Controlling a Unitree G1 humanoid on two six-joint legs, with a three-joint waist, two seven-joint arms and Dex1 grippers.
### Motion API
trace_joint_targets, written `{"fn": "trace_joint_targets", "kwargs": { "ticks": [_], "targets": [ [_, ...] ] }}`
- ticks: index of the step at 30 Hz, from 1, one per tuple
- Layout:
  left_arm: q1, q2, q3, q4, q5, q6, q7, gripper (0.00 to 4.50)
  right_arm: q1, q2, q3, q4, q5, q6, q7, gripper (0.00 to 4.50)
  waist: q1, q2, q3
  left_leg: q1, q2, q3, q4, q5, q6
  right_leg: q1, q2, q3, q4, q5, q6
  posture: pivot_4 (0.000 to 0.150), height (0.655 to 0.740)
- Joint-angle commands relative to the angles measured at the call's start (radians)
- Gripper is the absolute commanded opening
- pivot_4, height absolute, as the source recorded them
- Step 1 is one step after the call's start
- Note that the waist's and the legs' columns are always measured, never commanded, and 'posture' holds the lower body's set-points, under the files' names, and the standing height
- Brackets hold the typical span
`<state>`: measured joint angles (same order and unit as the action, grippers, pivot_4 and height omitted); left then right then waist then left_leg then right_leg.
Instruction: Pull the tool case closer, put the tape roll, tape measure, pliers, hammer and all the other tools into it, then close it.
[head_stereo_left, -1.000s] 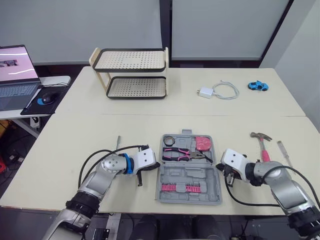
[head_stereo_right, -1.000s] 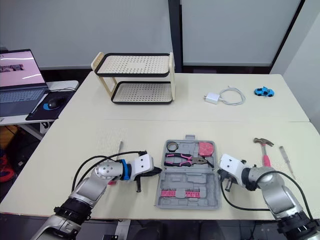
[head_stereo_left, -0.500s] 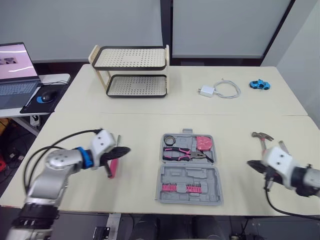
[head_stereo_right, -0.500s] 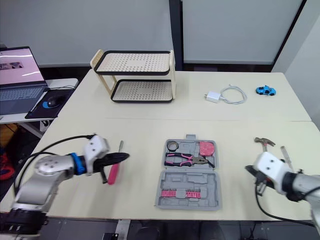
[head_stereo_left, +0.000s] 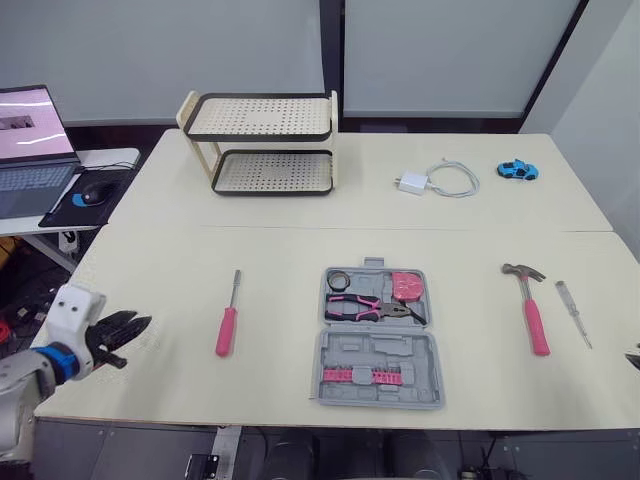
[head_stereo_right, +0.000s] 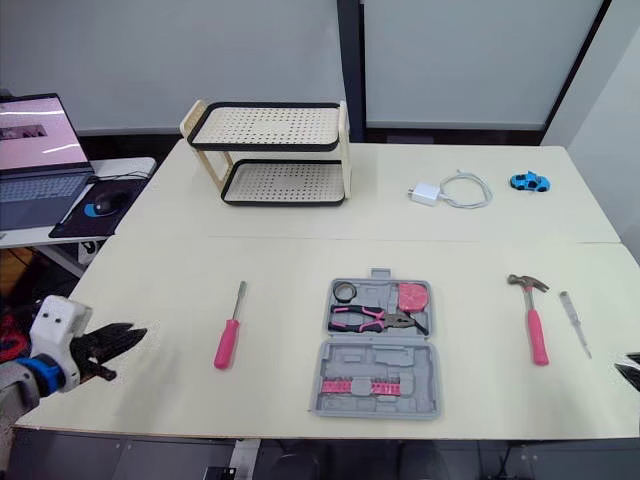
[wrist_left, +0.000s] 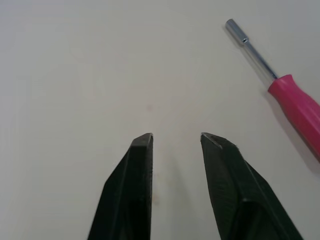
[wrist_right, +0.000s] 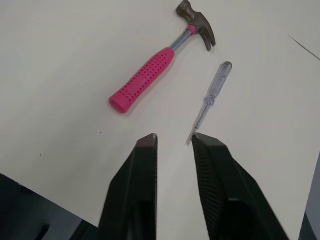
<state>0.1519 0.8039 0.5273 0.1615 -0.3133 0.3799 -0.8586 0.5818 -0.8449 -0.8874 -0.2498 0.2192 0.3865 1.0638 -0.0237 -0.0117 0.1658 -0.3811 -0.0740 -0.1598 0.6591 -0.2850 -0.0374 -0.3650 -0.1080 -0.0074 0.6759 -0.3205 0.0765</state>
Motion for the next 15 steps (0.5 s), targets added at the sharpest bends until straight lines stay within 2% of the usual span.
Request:
{"fn": "trace_joint_targets", "kwargs": {
  "ticks": [1, 6, 15],
  "targets": [
    [0.024, 0.0, 0.049, 0.004, -0.02, -0.027, 0.009, 2.81, 0.008, -0.001, -0.031, 0.015, 0.016, -0.011, -0.002, 2.69, 0.001, 0.0, 0.0, 0.0, 0.0, 0.0, 0.0, 0.0, 0.0, 0.0, 0.0, 0.0, 0.0, 0.0, 0.0, 0.15, 0.74],
    [0.04, -0.015, 0.045, 0.0, -0.021, -0.042, 0.023, 4.43, -0.004, -0.012, -0.022, 0.045, 0.016, -0.018, -0.01, 4.47, 0.008, 0.0, 0.0, 0.0, 0.0, 0.0, 0.0, 0.0, 0.0, 0.0, -0.001, 0.0, 0.0, 0.0, 0.0, 0.15, 0.74],
    [0.05, -0.026, 0.038, -0.003, -0.021, -0.057, 0.027, 4.47, -0.012, -0.015, -0.007, 0.064, 0.01, -0.024, -0.018, 4.49, 0.01, 0.0, 0.0, -0.001, 0.0, 0.0, 0.0, 0.0, 0.0, 0.0, -0.001, 0.0, 0.0, 0.0, 0.0, 0.15, 0.74]
  ]
}}
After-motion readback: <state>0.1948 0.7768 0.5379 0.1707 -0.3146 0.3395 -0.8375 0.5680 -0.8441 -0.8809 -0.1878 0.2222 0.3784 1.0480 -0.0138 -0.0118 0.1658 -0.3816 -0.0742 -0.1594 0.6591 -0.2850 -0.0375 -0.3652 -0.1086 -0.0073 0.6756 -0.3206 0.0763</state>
